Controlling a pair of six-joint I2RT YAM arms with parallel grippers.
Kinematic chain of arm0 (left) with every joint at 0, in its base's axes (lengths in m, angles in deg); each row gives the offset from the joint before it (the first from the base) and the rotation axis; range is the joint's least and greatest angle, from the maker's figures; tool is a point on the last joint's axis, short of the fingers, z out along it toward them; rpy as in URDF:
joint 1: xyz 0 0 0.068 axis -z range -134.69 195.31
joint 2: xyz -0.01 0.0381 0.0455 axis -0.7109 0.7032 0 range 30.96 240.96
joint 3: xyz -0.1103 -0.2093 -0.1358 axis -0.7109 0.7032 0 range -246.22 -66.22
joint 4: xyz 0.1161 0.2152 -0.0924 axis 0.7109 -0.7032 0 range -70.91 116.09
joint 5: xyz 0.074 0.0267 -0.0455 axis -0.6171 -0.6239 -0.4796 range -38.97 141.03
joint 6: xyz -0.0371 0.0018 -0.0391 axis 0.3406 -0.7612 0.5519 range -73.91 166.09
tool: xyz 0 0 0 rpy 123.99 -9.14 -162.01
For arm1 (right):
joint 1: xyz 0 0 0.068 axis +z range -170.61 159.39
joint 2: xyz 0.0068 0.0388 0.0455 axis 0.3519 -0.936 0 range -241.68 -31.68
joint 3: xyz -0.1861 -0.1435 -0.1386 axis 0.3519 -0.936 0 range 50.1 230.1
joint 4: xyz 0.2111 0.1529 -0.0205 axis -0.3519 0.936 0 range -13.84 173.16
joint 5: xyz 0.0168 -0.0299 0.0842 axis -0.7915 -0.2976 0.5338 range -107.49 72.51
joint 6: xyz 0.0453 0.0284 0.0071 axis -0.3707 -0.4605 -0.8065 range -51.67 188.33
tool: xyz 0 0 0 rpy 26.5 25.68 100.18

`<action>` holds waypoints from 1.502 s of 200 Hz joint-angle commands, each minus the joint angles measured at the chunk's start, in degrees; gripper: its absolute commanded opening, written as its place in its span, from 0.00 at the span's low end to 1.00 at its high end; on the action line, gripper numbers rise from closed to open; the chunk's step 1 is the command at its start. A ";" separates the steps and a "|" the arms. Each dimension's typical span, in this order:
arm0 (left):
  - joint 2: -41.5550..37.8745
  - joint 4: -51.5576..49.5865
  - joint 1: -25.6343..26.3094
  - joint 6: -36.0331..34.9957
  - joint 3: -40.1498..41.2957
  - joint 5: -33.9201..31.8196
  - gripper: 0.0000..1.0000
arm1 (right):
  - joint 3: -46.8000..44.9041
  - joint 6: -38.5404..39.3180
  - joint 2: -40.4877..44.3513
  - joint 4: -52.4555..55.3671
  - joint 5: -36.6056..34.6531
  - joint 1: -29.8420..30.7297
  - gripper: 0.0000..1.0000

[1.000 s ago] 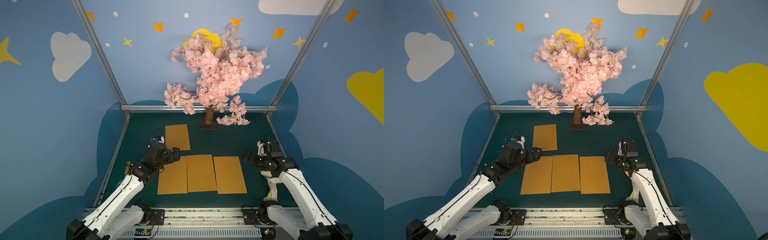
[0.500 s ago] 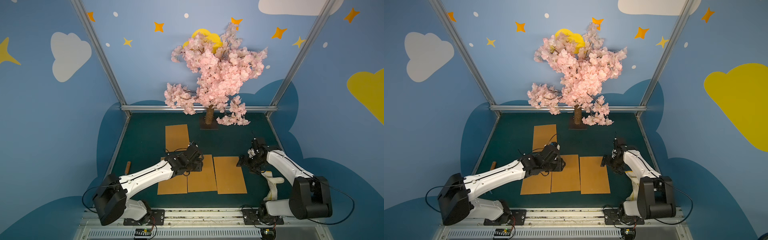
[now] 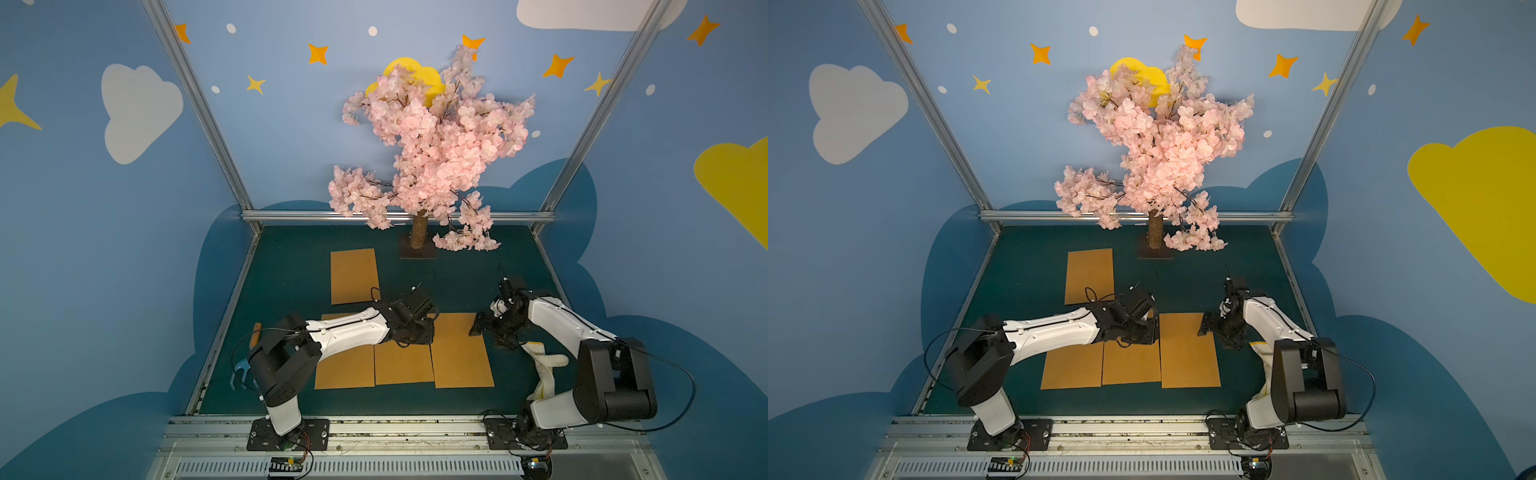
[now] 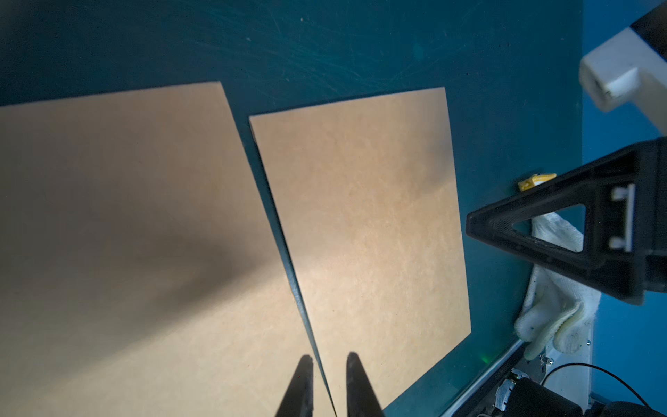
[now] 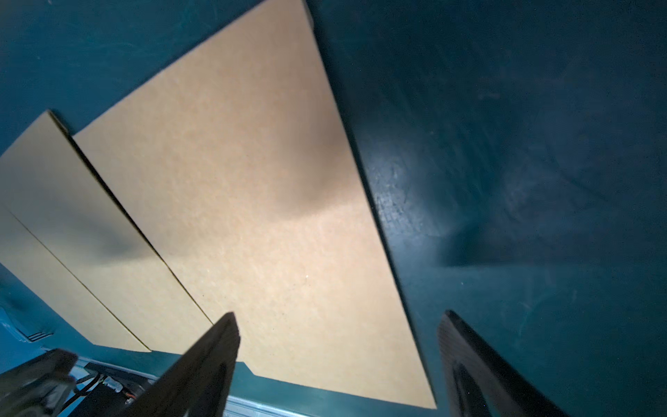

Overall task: Open the file bag
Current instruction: Pick up the file bag from the center of the board.

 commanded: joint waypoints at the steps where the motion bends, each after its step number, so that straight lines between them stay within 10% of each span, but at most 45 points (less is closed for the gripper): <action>1: 1.36 2.45 0.27 0.19 -0.97 2.45 0.19 | -0.81 0.48 -0.98 -1.29 1.64 0.10 0.86; 300: 14.21 -6.45 1.07 -0.86 -7.52 -3.35 0.11 | -4.15 2.33 -6.37 -4.85 5.30 0.42 0.86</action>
